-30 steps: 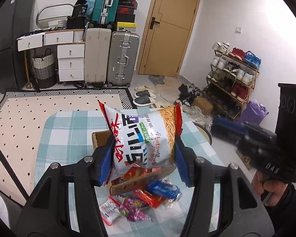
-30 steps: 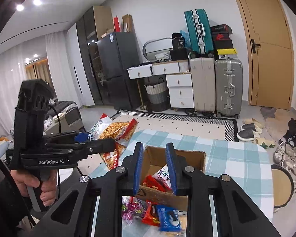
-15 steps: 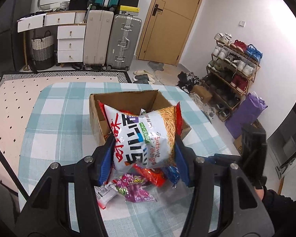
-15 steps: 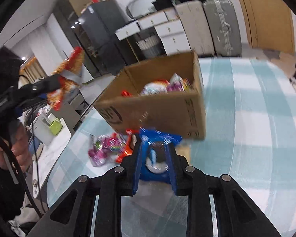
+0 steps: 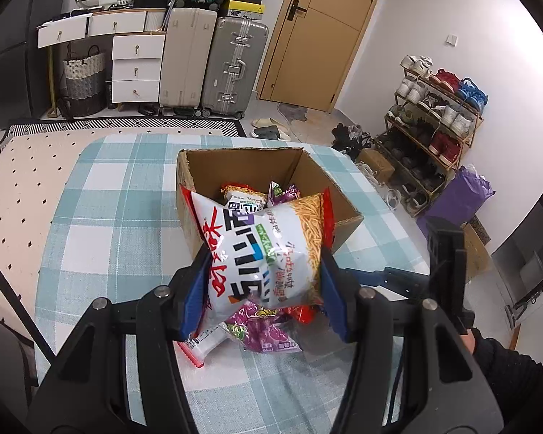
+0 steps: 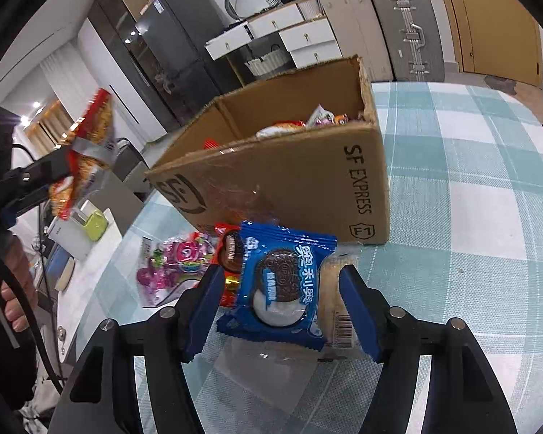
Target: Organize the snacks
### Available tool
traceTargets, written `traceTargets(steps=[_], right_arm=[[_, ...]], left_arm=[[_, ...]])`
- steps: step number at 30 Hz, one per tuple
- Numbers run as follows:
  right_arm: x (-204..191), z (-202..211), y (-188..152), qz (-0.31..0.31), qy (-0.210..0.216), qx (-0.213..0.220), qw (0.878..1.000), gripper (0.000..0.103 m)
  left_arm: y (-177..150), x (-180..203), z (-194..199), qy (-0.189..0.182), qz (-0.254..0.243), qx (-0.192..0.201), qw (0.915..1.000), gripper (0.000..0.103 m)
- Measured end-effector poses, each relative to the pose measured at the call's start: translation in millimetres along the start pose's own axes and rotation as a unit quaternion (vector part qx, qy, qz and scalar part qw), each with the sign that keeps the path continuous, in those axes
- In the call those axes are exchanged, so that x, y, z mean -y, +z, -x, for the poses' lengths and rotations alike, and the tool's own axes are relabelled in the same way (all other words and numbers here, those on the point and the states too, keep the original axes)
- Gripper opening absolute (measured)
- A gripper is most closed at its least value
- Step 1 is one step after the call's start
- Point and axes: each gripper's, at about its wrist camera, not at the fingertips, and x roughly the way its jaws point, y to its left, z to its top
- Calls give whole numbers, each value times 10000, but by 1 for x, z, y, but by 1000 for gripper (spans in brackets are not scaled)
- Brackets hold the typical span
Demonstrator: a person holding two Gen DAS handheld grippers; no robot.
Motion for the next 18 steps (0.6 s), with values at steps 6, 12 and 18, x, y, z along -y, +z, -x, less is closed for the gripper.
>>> traceTargets(steps=[6,12,18], right_arm=[[0,-12,-1,3,-10,-92,10000,67],[3,-18,-1,-116,66,-156,9998,45],[0,-3,-2,-62,110,6,9999,44]], left_arm=[[-3,-2,0,17,9,-1,10000,53],[-4,-10,5,46,51,-8,10000,53],[-1,-9,7,40,49,-21,10000,53]])
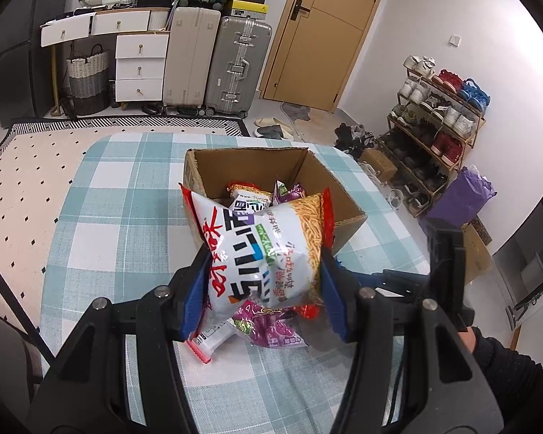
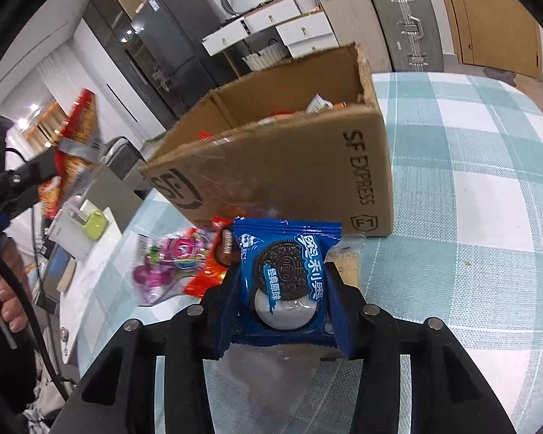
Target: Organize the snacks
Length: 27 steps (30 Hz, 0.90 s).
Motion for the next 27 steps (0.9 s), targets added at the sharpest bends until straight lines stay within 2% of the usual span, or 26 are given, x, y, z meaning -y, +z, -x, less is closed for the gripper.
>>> traceTargets(steps=[6,10,15,22,27], right_arm=[[-24,41,14,313,106,405,9986,44],[-48,70,36,624,169,698,9955,44],[-71,92,72,833,217,922,9920,44],[-93,101,122,1070,-7,1068,9885,44],[-90,86,153,1053,-182,942,9898,44]], left_arm=[[3,2,2,6,-10,31,10000,53],[21,14,5,58,-87,88,9999,53],[51,38,6,286,-571,162,9978,53],[94,58,-4,423,-816,205,9956,53],[123,61,-35,529,-796,33,9954,53]])
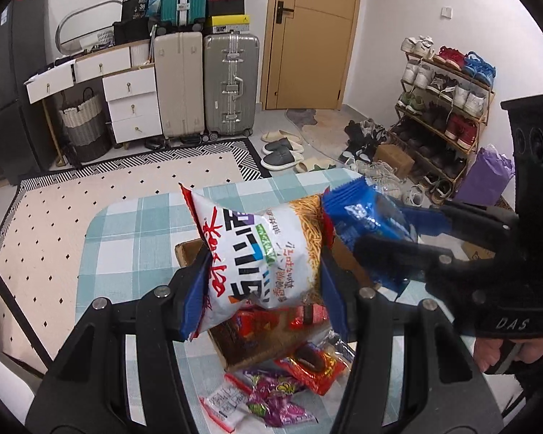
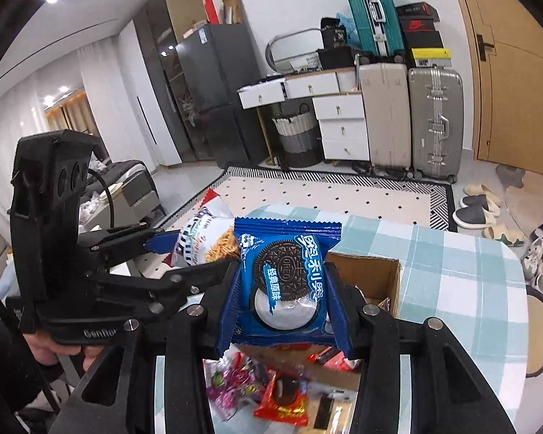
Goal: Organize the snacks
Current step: 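Lower both held bags into the box and open both grippers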
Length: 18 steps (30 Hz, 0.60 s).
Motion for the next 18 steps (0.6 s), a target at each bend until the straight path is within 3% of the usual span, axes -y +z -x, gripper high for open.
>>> traceTargets(steps=[6,16,18], right_arm=[[24,-48,5,-195,-211,-354,9990,44],[53,-98,-11,-256,-416,-600,9970,45],[57,-102,-13,-279,-430,-584,9970,57]], left_arm=[[13,-14,-56,-40,174,-325,9993,53],[-4,-38,-128,-25,445,-818,9956,56],[-8,-41,-138,8,500,-952,9942,60]])
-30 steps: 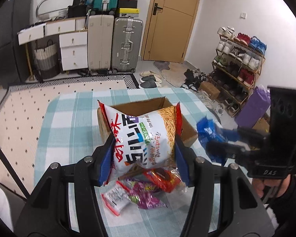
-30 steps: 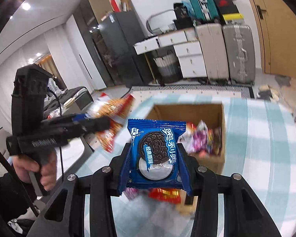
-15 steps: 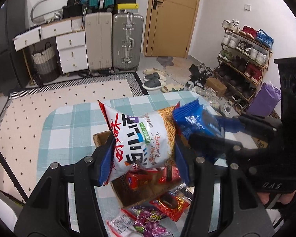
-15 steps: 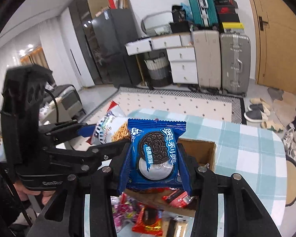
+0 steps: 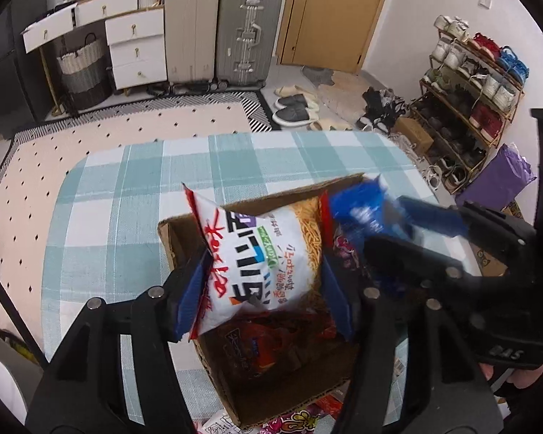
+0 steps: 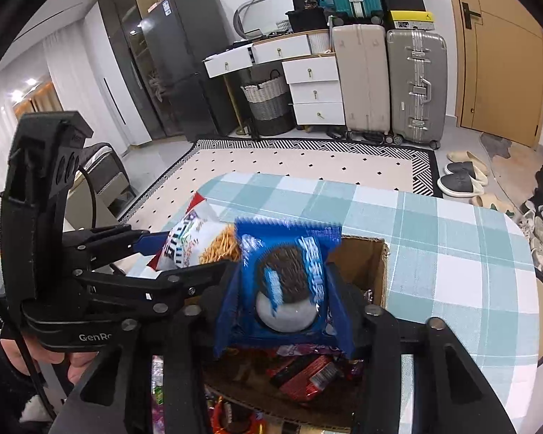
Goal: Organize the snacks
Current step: 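Lower both held bags into the box and open both grippers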
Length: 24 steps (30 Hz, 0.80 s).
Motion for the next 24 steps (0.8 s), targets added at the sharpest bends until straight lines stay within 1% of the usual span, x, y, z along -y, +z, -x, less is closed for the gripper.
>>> traceTargets(steps=[1,2,3,4,6,8,10,12,15,17,18,20,22,24], right_arm=[[1,0,-2,-2,40,51,10000,61],[2,2,-3,17,46,121,9999,70],[3,3,-4,25,3,165,9999,77],[3,6,-6,35,-19,205,9998,78],[3,12,-8,71,22,301,9995,78],[2,21,-9,44,64,381,9992,78],[1,32,-12,4,158,482,9987,80],[-1,42,-17,-6,155,551,9984,83],[-4,59,-28,-17,168,658,9977,83],[-5,72,-39,-57,192,789,9967,84],[-6,79,-46,-74,220,862,9960,86],[-7,91,-56,-108,332,990,9945,86],[-11,104,-68,-59,526,1107,9924,87],[-16,115,-80,-15,400,1230,9916,92]], left_arm=[[0,-1,-4,22,7,-80,10000,60],[-2,-3,-7,91,-4,-110,9999,61],[-3,-4,-8,177,6,-103,9998,63],[-4,-6,-9,195,41,-83,9998,68],[-7,-10,-4,145,127,-3,9998,73],[-11,-14,5,95,257,155,9995,81],[-16,-15,17,32,249,292,9993,81],[-24,-14,32,194,208,474,9985,81],[-40,-10,56,319,125,715,9969,81],[-55,-7,74,455,76,917,9947,81],[-62,-6,82,503,100,1034,9933,81],[-71,-4,94,461,182,1160,9920,81],[-78,1,105,494,185,1254,9907,81],[-86,8,119,541,150,1425,9882,81]])
